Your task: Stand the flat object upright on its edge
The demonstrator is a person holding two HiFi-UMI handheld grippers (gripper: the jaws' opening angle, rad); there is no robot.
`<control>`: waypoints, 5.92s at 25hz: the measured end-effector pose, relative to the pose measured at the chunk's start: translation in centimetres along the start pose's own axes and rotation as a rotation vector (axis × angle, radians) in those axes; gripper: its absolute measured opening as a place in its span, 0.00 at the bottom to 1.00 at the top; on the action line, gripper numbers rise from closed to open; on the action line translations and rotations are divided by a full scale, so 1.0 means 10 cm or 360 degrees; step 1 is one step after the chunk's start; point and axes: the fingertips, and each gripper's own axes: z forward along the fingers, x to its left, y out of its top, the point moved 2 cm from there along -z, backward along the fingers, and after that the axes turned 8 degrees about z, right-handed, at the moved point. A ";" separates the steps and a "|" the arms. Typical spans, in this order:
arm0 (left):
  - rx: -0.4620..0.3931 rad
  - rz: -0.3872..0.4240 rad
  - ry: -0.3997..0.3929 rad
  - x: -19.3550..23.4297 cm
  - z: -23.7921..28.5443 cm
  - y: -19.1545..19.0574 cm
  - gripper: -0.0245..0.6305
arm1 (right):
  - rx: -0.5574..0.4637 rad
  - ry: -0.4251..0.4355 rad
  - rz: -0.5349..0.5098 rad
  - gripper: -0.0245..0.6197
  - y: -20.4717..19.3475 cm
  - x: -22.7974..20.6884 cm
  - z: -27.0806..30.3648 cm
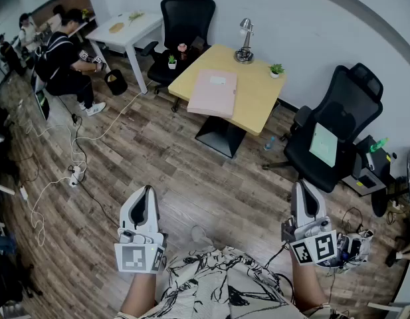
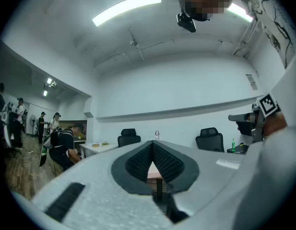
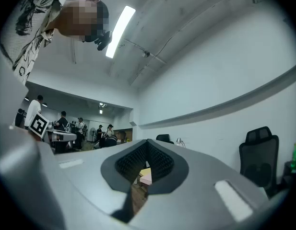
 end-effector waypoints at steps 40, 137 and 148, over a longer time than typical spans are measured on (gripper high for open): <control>-0.0050 -0.0149 -0.0099 -0.15 0.26 -0.06 0.63 | -0.0031 0.0174 0.0122 0.66 -0.05 0.01 0.15; 0.0187 -0.0126 -0.0076 1.07 4.67 -0.73 0.76 | 0.0111 0.0130 0.0230 0.71 -0.73 -2.23 4.42; 0.0224 -0.0246 -0.0272 1.55 5.72 -0.96 0.76 | 0.0133 0.0004 0.0209 0.71 -0.84 -2.35 5.29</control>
